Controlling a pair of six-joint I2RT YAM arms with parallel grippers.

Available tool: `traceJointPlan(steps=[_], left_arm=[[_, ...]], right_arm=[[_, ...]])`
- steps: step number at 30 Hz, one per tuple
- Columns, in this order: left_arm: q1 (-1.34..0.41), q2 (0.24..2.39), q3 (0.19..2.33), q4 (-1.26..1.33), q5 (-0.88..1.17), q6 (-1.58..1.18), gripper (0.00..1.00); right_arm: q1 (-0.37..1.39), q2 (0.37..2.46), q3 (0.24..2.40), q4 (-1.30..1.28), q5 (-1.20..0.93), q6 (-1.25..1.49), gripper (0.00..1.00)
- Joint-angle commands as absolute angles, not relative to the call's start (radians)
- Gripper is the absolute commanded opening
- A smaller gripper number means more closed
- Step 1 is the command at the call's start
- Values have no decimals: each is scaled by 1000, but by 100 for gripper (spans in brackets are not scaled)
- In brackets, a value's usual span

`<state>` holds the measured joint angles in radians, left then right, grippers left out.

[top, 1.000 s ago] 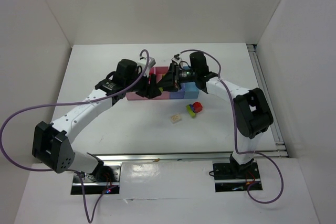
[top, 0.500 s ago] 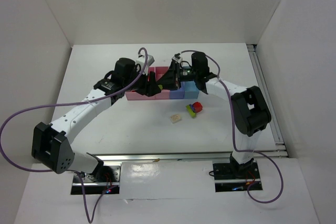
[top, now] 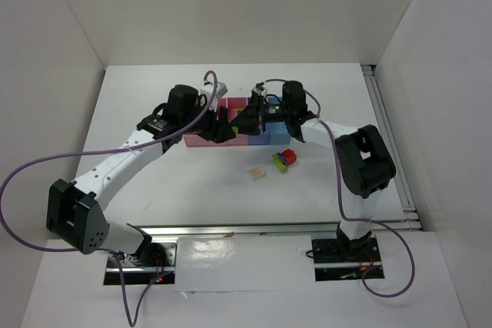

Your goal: Sort the legos into containers by color

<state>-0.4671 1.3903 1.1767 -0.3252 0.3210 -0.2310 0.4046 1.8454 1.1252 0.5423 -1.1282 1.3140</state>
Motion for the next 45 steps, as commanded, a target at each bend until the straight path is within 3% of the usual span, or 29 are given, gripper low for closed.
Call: traceJointPlan(steps=[1,4,9,19,26,38,41,43,44,45], left_arm=[[-423,1355,1204,-480,325,-212,0],[-423,1355,1192,-480,334,-221,0],[-436,1388,1094,-457,311,-232,0],[-518,1431,1011,-397,262,-288,0],[-508,1405,1017,-440,224,-310,0],[-446,1427,1187,-543,163,-419,0],[-437,1447,1241,-554,163,-455,0],[-437,1456,1270,-563,163,-474,0],[-437,1465,1279,-563,163,-488,0],[-437,1465,1293,-572,163,-497,0]], right_arm=[[291,1862,1112,628,-1112,1272,17],[291,1844,1112,501,-1079,1156,17],[301,1767,1193,-53,-893,757,17],[313,1681,1091,-162,-757,671,17],[347,1746,1323,-307,-582,563,17],[459,2069,1742,-448,-368,468,23],[468,2128,1824,-474,-331,442,31],[479,2141,1856,-474,-307,442,50],[479,2152,1868,-483,-307,442,67],[479,2152,1879,-495,-295,442,70]])
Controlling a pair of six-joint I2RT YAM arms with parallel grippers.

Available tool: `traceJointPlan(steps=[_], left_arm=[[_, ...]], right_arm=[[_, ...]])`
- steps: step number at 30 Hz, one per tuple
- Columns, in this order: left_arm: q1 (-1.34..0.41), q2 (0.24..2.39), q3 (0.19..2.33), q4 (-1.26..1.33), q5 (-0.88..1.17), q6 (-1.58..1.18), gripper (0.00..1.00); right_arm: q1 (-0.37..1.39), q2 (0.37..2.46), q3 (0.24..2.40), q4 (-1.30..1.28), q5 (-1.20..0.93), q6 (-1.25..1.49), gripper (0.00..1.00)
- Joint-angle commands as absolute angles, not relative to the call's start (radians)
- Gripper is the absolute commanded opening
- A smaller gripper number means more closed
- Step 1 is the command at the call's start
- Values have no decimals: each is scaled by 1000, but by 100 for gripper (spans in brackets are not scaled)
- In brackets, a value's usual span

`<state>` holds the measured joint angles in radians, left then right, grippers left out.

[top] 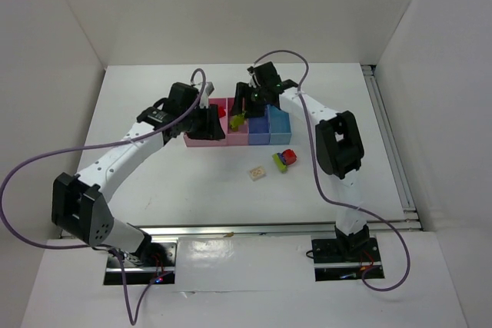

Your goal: Sort the legos into containers by color

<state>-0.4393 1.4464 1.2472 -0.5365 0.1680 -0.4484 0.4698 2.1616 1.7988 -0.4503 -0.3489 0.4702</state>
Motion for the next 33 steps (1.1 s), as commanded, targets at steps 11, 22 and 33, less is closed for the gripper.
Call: traceJointPlan(steps=[11,22,33], left_arm=[[-437,1583,1408,-572,163,-517,0],[-456,1842,1629,-583,103,-561,0],[-465,2043,1857,-649,27,-566,75]], right_arm=[[453,1910,1723,-537,-91,431,70],[322,1488,1339,-592,66,460,69],[261,1402,1270,-678,110,469,69]])
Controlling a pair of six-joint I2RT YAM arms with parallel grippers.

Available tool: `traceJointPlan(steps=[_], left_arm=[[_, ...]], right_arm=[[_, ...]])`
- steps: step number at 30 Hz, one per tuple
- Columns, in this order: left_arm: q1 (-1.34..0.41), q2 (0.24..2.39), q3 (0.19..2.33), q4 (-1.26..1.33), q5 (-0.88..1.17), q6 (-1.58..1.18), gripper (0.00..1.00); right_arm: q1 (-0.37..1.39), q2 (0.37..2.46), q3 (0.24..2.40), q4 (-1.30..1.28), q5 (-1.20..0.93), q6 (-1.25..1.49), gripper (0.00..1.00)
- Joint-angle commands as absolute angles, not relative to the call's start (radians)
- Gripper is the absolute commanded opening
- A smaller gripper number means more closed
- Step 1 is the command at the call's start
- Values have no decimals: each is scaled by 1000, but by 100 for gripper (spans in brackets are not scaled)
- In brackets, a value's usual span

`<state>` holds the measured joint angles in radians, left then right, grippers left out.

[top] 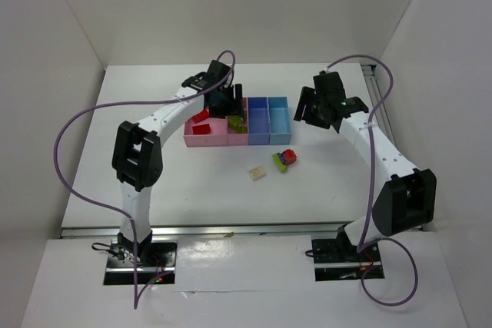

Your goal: Sort the legos into containers by color

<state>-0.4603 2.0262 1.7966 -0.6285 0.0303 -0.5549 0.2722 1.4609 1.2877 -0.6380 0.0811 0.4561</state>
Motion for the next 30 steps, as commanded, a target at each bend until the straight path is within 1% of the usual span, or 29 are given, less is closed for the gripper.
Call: traceJointPlan(steps=[1,2,5,8,9,12,13,17,19,22,24,26,27,30], left_arm=[[-465,2043,1858,-649,37,-554,80],[-465,2043,1870,-649,37,-554,82],[-465,2043,1879,-649,46,-545,84],[-465,2007,1888,-649,46,-526,84],[-465,1993,1888,-658,46,-526,82],[-465,1928,1878,-658,67,-502,81],[-465,1910,1853,-658,89,-473,79],[-465,1829,1783,-658,98,-425,79],[-465,1792,1735,-658,98,-425,79],[-465,1773,1681,-649,109,-425,79],[-465,1755,1661,-649,121,-434,78],[-465,1746,1648,-640,143,-445,78],[-477,1734,1631,-631,152,-445,77],[-486,1721,1597,-618,215,-385,75]], right_arm=[[261,1402,1260,-687,110,469,69],[261,1402,1259,-687,110,469,69],[261,1402,1235,-687,110,469,69],[261,1402,1212,-687,97,479,69],[261,1402,1197,-687,88,479,69],[261,1402,1170,-687,66,479,69],[261,1402,1152,-687,46,479,69],[274,1393,1095,-678,-4,446,69],[285,1411,1082,-666,-43,437,71],[305,1465,1095,-646,-64,416,73],[328,1502,1108,-646,-75,416,76],[337,1511,1117,-637,-75,416,76],[348,1511,1117,-637,-75,407,76],[359,1511,1117,-637,-75,407,76]])
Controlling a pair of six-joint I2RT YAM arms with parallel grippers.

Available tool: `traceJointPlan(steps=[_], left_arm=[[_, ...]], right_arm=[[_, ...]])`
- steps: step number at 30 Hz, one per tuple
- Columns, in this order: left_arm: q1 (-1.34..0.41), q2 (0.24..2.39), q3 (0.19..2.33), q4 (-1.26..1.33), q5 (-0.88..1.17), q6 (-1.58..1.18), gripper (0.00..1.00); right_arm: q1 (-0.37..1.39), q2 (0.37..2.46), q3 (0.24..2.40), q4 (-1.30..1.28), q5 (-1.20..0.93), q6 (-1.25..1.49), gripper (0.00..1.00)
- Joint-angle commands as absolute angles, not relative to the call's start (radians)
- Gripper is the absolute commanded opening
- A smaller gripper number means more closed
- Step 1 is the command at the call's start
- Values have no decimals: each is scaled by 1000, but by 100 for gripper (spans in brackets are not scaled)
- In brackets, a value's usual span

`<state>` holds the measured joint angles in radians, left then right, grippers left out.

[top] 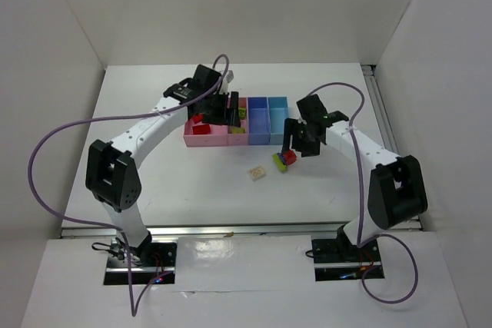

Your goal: Sort the legos into containers by color

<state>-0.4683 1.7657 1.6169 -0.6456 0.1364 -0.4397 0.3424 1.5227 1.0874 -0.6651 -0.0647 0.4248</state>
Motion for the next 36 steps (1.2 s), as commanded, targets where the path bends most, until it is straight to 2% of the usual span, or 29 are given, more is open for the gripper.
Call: traceJointPlan(steps=[1,5,8,9,10,14,17,22,29,36], left_arm=[[-509,1721,1583,-618,234,-362,75],[-583,1712,1530,-663,301,-256,74],[-684,1712,1464,-672,233,-196,81],[-705,1724,1444,-672,195,-183,86],[-738,1738,1443,-661,183,-183,94],[-773,1793,1443,-611,120,-195,97],[-813,1824,1443,-560,84,-204,92],[-854,1907,1453,-525,-26,-195,89],[-865,1962,1453,-466,-52,-176,78],[-865,1996,1442,-440,-75,-176,62]], right_arm=[[368,1511,1117,-646,-75,407,76],[380,1464,1075,-655,-43,428,76],[380,1421,1066,-655,26,468,76],[380,1411,1066,-655,58,486,76],[368,1388,1066,-655,77,498,76],[333,1327,1066,-666,135,523,77],[308,1275,1066,-675,190,543,77],[265,1230,1043,-684,192,543,77],[233,1230,1052,-684,172,523,77],[224,1249,1062,-684,163,505,77]])
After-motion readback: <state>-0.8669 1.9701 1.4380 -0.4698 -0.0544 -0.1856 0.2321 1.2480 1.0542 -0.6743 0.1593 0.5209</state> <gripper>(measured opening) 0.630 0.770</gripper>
